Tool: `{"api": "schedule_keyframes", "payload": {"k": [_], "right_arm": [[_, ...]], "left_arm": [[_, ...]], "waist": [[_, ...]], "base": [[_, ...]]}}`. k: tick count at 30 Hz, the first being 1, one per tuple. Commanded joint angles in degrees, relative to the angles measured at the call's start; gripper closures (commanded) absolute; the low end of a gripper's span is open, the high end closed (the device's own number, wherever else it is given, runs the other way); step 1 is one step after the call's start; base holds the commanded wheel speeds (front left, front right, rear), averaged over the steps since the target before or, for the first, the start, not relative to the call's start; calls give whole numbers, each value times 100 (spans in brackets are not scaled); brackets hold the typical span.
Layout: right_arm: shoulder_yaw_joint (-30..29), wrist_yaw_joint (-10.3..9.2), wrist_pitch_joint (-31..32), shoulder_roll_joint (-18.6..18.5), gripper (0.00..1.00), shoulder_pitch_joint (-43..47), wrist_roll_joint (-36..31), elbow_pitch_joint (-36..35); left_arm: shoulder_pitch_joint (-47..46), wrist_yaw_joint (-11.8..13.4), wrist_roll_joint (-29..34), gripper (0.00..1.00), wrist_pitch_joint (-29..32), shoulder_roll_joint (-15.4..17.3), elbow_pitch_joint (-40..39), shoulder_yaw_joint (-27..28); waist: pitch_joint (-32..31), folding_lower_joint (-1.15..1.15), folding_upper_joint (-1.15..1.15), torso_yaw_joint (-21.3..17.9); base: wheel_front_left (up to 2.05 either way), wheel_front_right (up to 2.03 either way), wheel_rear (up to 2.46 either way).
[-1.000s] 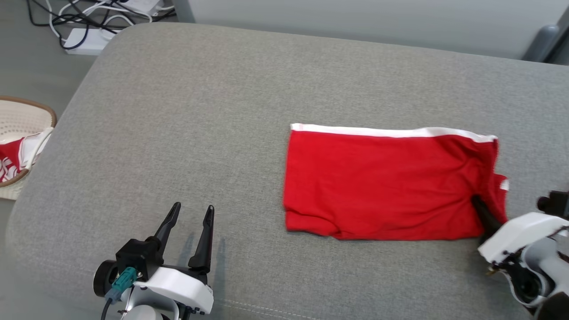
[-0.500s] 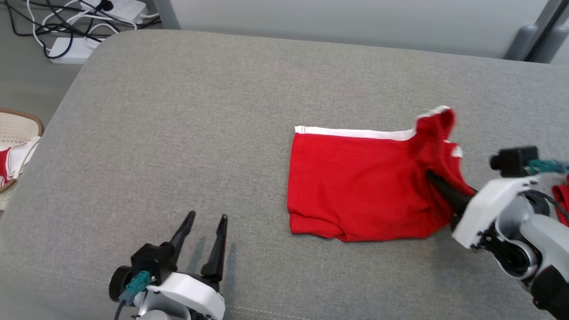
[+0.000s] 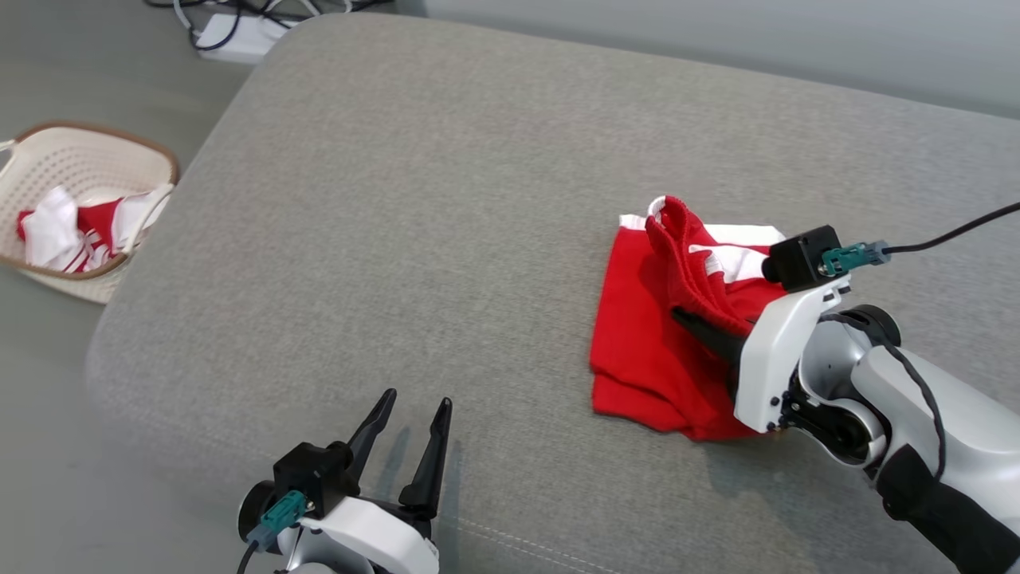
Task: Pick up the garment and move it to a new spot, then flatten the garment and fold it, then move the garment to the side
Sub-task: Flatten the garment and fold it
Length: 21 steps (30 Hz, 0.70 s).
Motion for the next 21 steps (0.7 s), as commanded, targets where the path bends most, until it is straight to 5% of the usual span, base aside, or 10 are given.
{"api": "schedule_keyframes", "payload": {"k": [1, 3, 4, 5, 11, 21], "right_arm": [[-76, 0, -12, 79, 100, -60, -73, -10], [-99, 0, 10, 186, 100, -101, -179, 176], [-113, 0, 14, 242, 65, -113, -219, 254], [-143, 0, 51, 347, 0, -107, -220, 347], [-433, 0, -152, 330, 0, -163, -57, -6], [-1581, 0, -897, -395, 0, 175, 165, -166]], "left_arm": [[-255, 51, -69, 0, -75, 33, -138, 116], [-270, 98, -128, 0, -75, 33, -141, 47], [-279, 114, -150, 0, -75, 33, -142, 22], [-295, 139, -173, 0, -75, 32, -149, 1], [-351, 191, -92, 0, -75, 32, -205, 126], [-373, 172, 98, 0, -75, 32, -335, 289]], "waist": [[102, 0, 0, 184], [151, 0, 0, 274], [174, 0, 0, 305], [201, 0, 0, 327], [201, 0, 0, 114], [84, 0, 0, -448]], "base": [[0, 0, 0], [0, 0, 0], [0, 0, 0], [0, 0, 0], [0, 0, 0], [0, 0, 0]]}}
